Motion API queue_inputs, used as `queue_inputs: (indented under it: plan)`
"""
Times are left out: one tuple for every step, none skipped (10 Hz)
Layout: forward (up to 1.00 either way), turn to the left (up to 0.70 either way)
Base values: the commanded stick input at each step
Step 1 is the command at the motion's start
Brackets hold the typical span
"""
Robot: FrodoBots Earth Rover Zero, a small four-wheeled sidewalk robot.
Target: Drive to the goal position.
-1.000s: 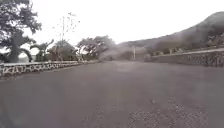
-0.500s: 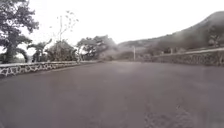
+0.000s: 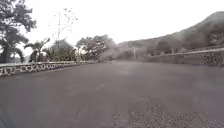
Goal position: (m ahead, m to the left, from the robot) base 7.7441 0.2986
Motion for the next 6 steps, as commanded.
queue_inputs:
  plan:
    - [0.70,0.00]
    - [0.70,0.00]
    - [0.70,0.00]
    - [0.70,0.00]
    - [0.70,0.00]
    - [0.70,0.00]
